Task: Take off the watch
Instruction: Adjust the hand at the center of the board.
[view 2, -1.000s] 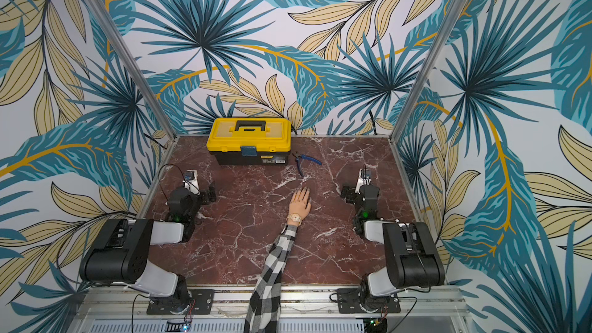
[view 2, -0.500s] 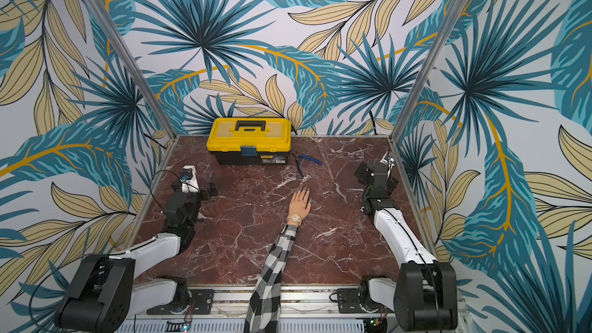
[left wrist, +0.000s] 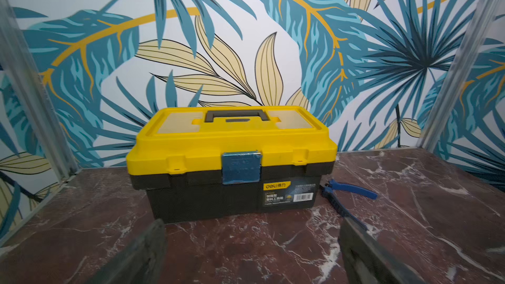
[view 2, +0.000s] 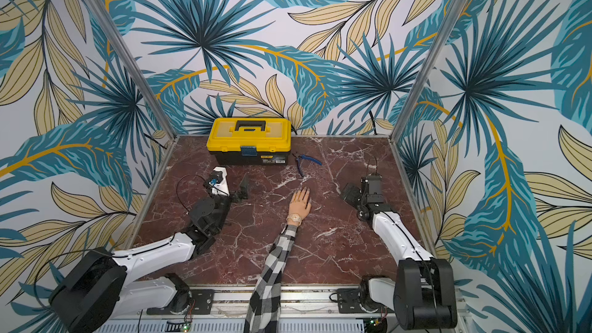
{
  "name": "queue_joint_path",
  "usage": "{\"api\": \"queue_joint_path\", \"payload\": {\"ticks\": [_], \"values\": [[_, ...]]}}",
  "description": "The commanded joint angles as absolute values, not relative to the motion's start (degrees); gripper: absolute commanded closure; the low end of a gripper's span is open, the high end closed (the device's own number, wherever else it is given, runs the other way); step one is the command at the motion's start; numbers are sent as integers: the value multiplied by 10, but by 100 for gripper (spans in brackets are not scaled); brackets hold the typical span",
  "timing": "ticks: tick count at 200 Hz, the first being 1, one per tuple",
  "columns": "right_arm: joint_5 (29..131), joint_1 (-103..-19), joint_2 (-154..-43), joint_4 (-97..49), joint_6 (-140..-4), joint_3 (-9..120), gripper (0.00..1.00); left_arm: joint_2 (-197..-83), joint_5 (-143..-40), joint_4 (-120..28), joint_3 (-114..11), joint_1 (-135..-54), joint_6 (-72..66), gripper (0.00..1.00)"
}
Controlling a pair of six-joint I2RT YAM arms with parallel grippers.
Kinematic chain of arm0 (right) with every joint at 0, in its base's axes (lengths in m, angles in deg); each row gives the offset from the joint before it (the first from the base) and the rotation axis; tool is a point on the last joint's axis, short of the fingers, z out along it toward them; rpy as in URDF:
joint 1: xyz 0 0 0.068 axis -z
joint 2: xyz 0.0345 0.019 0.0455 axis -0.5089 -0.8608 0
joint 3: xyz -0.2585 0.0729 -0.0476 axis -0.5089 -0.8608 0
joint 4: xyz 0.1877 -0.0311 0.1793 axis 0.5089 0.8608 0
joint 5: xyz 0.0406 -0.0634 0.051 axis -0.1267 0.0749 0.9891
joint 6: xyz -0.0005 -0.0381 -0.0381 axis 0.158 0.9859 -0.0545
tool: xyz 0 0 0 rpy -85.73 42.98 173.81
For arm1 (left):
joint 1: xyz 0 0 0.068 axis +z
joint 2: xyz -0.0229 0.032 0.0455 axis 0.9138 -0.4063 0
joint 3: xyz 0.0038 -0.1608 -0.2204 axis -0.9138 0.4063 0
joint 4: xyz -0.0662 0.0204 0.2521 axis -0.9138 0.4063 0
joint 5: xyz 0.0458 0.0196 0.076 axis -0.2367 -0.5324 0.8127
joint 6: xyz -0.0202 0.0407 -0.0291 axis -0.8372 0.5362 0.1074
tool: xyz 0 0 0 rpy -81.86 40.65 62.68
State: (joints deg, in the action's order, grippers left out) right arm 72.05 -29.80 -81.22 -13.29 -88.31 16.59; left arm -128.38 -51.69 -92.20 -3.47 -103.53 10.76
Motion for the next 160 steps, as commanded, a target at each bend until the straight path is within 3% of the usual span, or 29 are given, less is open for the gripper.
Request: {"api": "queue_joint_path", "payload": {"ticks": [1, 59, 109, 160], "values": [[827, -299, -801, -160, -943, 134, 0, -1313, -465, -877, -61, -1088, 82, 1], [922, -303, -798, -202, -1006, 99, 0, -1352, -465, -602, -182, -1191, -64, 1], [981, -322, -819, -283, -1060, 70, 1, -1424, -597, -297, -331, -1197, -225, 1], [975, -355, -821, -279, -1055, 65, 1, -1482, -651, -251, -367, -1248, -266, 1]]}}
